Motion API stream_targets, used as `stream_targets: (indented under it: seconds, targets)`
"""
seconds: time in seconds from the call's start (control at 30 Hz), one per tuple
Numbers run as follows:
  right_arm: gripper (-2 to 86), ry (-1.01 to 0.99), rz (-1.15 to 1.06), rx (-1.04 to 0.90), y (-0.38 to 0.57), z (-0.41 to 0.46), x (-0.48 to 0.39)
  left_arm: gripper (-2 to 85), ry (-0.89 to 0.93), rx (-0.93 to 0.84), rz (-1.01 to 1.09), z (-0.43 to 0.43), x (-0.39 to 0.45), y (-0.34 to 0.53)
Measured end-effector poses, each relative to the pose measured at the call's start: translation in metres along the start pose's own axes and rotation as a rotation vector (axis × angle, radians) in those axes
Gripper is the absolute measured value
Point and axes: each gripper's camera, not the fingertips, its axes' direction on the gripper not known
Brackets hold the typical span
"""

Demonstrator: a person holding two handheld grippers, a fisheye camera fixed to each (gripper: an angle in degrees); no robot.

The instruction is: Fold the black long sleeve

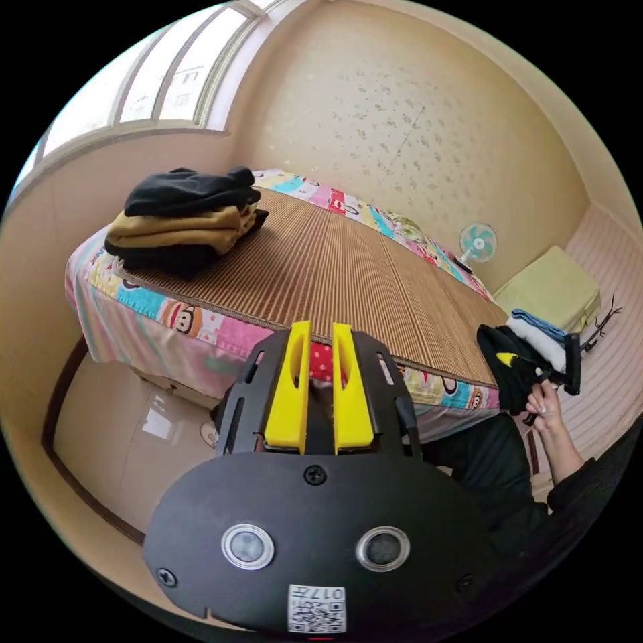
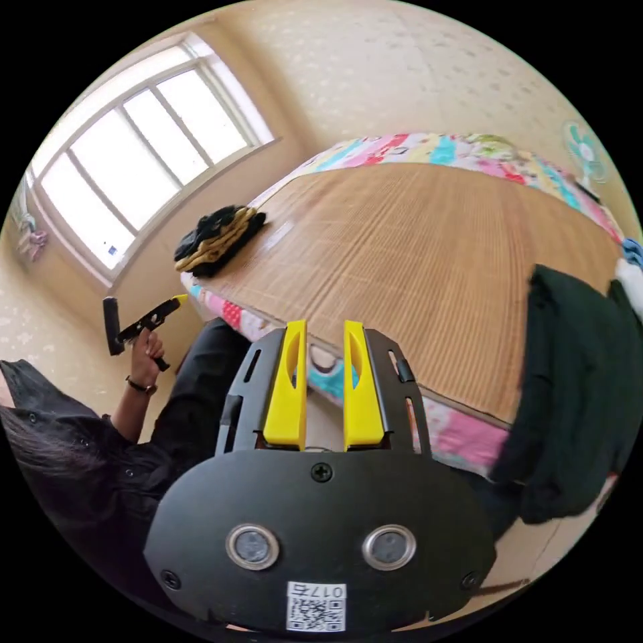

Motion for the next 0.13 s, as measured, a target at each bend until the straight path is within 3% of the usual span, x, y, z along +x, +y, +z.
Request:
stream_targets:
  seconds: [0.13]
  targets:
    - [10.4, 0.381, 0.275, 0.258, 0.012, -0.136, 0.081, 5.3, 0.164, -0.070, 0.046, 0.041, 0.050, -0.017]
